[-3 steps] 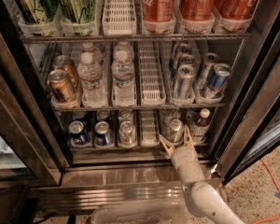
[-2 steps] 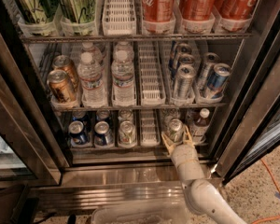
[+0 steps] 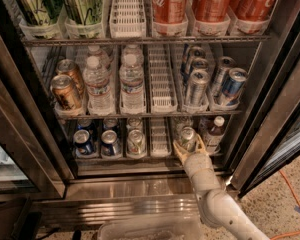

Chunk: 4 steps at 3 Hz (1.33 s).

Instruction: Pick 7up can from bottom shelf of fridge

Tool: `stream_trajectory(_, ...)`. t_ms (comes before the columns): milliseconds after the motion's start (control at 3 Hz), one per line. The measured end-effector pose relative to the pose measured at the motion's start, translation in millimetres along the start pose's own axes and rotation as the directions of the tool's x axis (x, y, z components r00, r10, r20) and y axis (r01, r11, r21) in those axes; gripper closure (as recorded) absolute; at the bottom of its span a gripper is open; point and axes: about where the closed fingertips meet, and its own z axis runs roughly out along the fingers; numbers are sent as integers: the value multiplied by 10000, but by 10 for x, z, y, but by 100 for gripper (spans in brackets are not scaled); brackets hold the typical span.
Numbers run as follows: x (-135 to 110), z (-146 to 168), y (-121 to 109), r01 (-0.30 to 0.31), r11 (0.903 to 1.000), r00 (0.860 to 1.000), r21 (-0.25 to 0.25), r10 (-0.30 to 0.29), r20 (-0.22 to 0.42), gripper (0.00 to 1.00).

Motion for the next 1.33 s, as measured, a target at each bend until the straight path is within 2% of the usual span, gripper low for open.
stream_trajectory(333, 0, 0, 0, -1, 10000, 10000, 0, 1, -1, 100)
stream_trajectory(667, -14, 0, 6, -118, 9999, 9999, -8, 118, -88, 100)
stream_trajectory(1000, -210, -30, 60, -371, 9990, 9993, -264, 372, 55, 100)
stream_trajectory(1333, -491, -48, 45, -317, 9991, 9981, -275, 332, 529, 100)
